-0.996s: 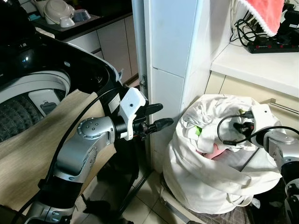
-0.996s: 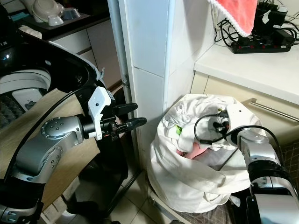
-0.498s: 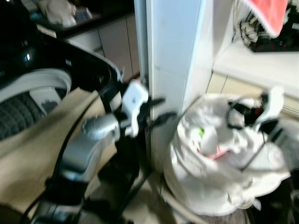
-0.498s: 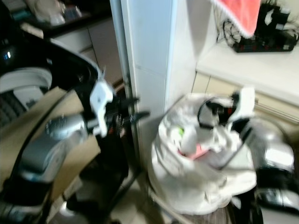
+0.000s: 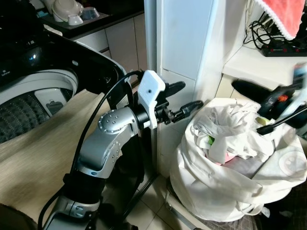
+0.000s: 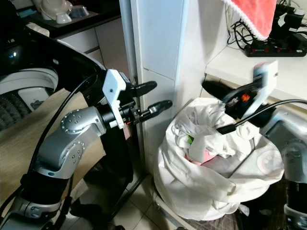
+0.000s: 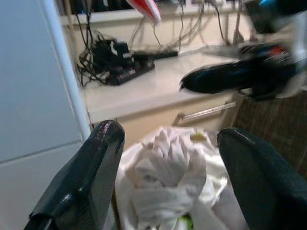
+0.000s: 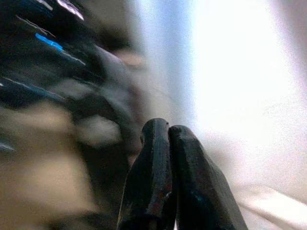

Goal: Clothes washing

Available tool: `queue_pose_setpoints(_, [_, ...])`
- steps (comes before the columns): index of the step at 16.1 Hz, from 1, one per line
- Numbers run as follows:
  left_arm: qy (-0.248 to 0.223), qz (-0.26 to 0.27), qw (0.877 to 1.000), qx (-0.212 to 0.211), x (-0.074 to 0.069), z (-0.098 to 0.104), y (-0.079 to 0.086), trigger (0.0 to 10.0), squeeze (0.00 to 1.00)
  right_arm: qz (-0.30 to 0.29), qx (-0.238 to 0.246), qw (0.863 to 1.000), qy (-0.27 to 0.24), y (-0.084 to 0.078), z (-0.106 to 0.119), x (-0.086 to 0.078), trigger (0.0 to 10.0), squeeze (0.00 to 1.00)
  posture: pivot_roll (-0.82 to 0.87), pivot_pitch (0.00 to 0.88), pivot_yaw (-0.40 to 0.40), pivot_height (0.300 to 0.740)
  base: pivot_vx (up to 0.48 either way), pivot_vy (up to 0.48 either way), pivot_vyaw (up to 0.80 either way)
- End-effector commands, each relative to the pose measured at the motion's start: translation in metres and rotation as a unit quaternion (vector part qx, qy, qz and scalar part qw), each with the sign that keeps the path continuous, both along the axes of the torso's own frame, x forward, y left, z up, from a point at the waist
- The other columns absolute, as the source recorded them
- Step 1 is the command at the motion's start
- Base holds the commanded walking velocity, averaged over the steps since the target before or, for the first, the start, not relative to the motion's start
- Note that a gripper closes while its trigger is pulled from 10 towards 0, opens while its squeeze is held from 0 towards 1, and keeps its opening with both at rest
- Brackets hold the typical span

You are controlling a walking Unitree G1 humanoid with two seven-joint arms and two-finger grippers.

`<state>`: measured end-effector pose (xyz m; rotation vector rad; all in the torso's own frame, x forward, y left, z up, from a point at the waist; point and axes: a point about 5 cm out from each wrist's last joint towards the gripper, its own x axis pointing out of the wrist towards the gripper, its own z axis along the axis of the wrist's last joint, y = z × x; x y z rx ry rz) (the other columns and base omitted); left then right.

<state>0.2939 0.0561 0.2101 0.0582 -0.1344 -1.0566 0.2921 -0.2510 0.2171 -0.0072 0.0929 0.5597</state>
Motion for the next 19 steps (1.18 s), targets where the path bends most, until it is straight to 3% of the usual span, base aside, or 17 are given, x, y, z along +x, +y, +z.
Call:
queue_pose_setpoints(1, [0.005,0.001,0.999,0.032,-0.001,-0.010,0.005,10.0,0.00,-0.109,-0.059,0.992,0.024,-0.019,-0.017,0.010,10.0,1.00,-0.15,0.000,0.070,0.740,0.000,0.000,0.00])
queue_pose_setpoints(3, [0.010,0.000,0.999,0.052,-0.003,-0.016,0.010,10.0,0.00,-0.174,-0.060,0.982,0.040,-0.030,-0.026,0.016,10.0,1.00,-0.14,0.000,0.070,0.740,0.000,0.000,0.00])
queue_pose_setpoints(7, [0.011,0.003,0.998,0.059,-0.003,-0.018,0.013,10.0,0.00,-0.225,-0.099,0.967,0.066,-0.042,-0.047,0.028,10.0,1.00,-0.13,0.000,0.072,0.740,0.000,0.000,0.00])
queue_pose_setpoints(14, [0.018,-0.008,0.997,0.079,-0.008,-0.022,0.018,10.0,0.00,-0.233,-0.127,0.960,0.088,-0.043,-0.063,0.043,10.0,1.00,-0.12,0.000,0.067,0.740,0.000,0.000,0.00])
queue_pose_setpoints(19, [0.027,-0.029,0.995,0.091,-0.014,-0.026,0.020,10.0,0.00,-0.218,-0.167,0.944,0.182,-0.042,-0.096,0.039,10.0,1.00,-0.11,0.000,0.070,0.740,0.000,0.000,0.00])
